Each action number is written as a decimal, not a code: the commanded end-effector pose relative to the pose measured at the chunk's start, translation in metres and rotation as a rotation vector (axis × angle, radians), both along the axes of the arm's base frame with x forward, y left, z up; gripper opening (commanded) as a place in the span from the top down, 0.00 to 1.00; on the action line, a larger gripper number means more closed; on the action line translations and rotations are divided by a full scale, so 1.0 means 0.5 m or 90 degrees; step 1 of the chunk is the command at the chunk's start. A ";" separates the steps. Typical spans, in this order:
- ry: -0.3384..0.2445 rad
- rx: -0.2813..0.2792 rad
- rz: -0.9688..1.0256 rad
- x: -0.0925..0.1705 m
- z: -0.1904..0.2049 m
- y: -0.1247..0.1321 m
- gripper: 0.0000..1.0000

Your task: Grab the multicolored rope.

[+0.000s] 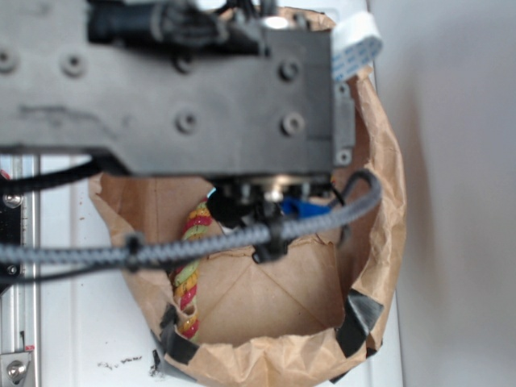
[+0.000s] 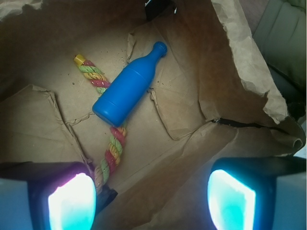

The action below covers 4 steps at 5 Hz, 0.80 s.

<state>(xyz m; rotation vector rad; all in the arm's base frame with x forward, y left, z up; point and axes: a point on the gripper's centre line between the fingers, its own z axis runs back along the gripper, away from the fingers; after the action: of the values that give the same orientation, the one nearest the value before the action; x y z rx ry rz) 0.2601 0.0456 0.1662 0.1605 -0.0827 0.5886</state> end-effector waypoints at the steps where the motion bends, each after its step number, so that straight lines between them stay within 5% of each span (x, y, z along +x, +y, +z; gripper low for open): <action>1: -0.024 0.005 0.007 -0.003 0.022 0.021 0.00; 2: -0.024 0.005 0.007 -0.003 0.022 0.021 0.00; 3: -0.060 -0.054 0.014 -0.038 0.031 0.021 0.00; 4: -0.124 -0.043 -0.008 -0.026 -0.024 -0.002 0.00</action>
<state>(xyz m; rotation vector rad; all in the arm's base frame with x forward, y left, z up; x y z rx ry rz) 0.2451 0.0353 0.1393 0.0441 -0.1814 0.5811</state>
